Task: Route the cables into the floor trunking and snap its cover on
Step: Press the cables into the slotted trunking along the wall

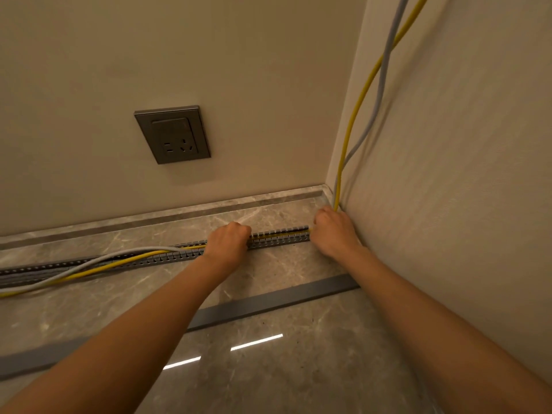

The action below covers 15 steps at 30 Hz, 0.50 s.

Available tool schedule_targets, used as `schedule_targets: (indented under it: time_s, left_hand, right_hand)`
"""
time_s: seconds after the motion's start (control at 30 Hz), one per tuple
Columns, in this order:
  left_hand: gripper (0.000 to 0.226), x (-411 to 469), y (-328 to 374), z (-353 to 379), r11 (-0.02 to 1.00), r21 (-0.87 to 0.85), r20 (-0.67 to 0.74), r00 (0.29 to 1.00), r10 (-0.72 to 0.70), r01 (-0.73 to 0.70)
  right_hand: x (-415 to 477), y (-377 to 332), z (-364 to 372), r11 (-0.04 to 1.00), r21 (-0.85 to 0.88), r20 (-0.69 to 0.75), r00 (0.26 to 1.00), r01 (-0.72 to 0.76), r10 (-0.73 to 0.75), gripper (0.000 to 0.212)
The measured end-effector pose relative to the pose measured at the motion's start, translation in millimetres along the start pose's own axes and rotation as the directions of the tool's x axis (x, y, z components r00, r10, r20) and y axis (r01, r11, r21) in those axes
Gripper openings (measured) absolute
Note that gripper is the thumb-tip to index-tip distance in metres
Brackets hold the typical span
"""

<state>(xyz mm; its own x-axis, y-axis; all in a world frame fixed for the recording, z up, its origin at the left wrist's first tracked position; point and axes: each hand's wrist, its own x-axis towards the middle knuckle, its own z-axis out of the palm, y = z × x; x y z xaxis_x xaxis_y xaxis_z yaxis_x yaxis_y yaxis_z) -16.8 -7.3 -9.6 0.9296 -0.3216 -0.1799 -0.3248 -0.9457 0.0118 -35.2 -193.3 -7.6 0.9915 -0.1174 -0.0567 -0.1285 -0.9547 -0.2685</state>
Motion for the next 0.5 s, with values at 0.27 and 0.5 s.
schedule_targets:
  time_s: [0.27, 0.5]
  left_hand:
    - [0.027, -23, -46, -4, 0.982, -0.161, -0.127, 0.989, 0.080, -0.100]
    - [0.033, -48, -121, -4, 0.986, -0.154, -0.102, 0.991, -0.086, 0.070]
  right_hand:
    - [-10, -50, 13, 0.990, 0.098, -0.120, 0.988, 0.105, -0.093, 0.025]
    - [-24, -131, 37, 0.952, 0.178, -0.034, 0.969, 0.247, -0.245, 0.027]
